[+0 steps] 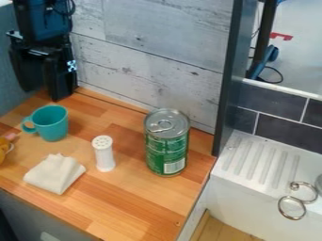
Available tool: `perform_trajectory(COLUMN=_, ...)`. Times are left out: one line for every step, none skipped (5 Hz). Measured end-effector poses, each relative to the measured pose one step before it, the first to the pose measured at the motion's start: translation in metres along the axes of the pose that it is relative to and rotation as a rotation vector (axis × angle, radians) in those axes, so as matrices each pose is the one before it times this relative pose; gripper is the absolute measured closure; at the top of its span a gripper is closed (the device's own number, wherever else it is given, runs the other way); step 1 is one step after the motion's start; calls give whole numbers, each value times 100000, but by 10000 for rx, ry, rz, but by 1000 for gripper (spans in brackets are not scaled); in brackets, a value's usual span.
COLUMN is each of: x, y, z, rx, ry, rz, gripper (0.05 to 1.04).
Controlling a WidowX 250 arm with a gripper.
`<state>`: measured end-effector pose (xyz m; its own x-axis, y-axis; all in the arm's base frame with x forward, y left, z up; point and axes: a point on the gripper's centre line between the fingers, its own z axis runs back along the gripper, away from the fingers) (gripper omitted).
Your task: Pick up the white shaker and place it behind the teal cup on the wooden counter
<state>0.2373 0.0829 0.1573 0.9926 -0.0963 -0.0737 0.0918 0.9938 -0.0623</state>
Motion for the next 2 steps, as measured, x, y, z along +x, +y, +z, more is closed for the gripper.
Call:
perform_trajectory(x=40, y=21, z=-645, rx=-58, ry=160, rz=-11, gripper=83)
perform_trajectory(x=1845, y=-291, z=-1840, rx=1126, ry=-780, rz=-807, gripper=83)
